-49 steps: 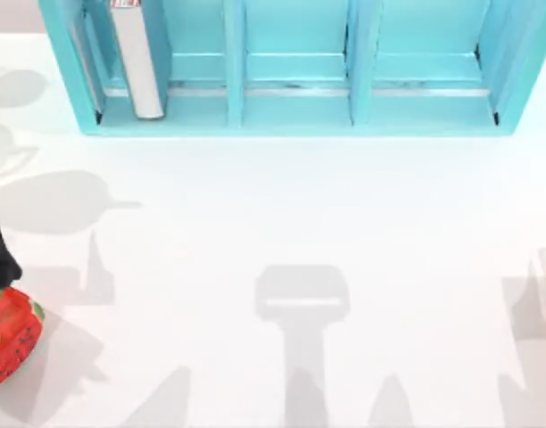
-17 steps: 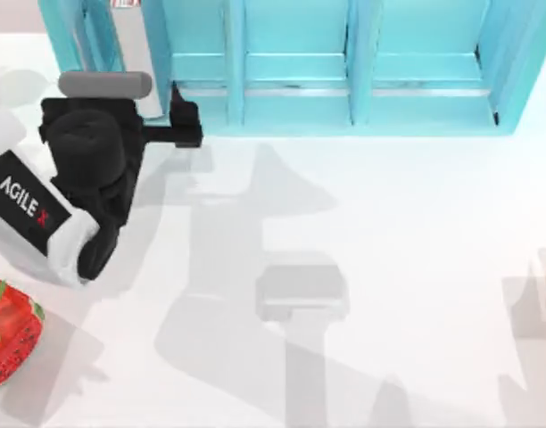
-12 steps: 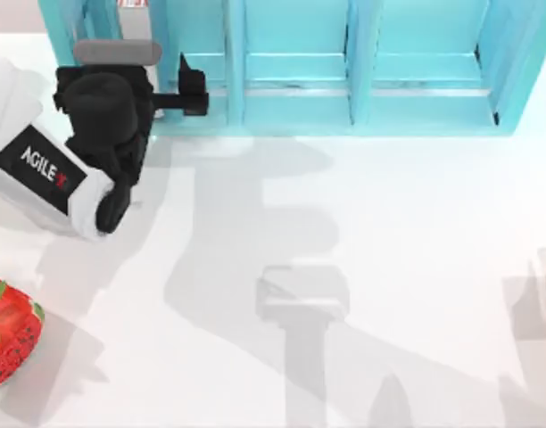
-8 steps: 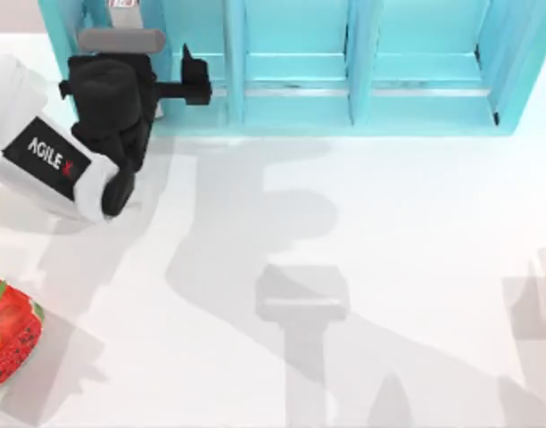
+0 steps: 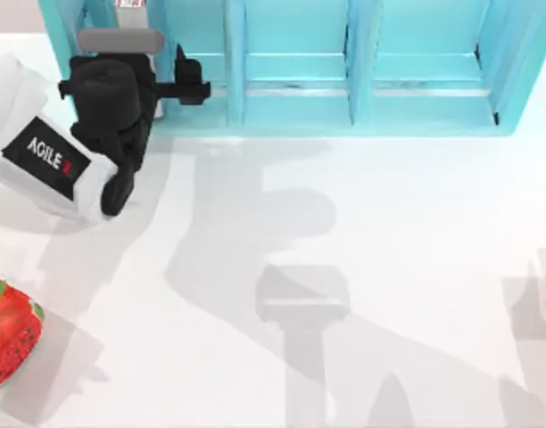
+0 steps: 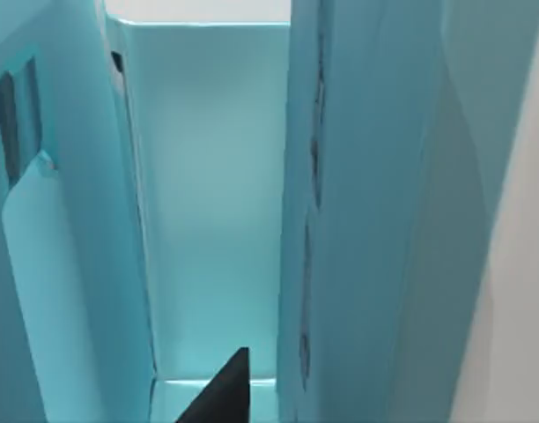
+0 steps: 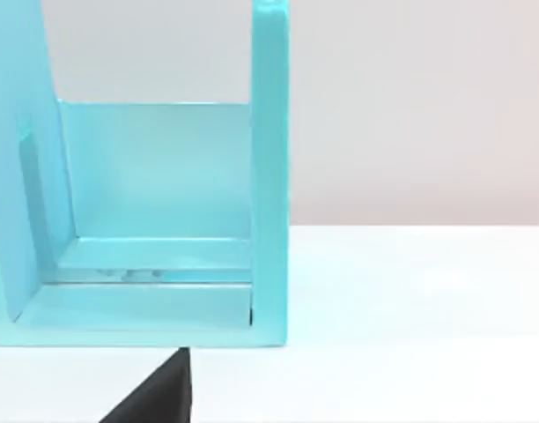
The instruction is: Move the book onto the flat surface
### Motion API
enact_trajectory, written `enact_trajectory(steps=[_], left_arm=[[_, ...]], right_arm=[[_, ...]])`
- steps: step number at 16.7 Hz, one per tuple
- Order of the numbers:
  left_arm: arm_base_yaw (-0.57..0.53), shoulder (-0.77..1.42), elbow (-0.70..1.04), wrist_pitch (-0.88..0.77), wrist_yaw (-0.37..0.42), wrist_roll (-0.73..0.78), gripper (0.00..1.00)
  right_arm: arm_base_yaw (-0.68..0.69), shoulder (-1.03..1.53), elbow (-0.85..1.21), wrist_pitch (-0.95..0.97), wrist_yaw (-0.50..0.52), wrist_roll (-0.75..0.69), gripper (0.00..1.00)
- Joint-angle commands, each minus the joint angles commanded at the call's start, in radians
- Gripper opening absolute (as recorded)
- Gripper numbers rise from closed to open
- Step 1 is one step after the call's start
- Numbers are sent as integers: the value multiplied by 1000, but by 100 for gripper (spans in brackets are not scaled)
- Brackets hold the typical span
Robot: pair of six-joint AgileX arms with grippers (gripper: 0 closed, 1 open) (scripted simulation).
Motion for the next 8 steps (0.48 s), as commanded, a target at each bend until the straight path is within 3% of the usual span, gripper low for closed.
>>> enact_trajectory(steps=[8], left_arm=[[0,0,0,0,0,0,10]], right_arm=[[0,0,0,0,0,0,100]])
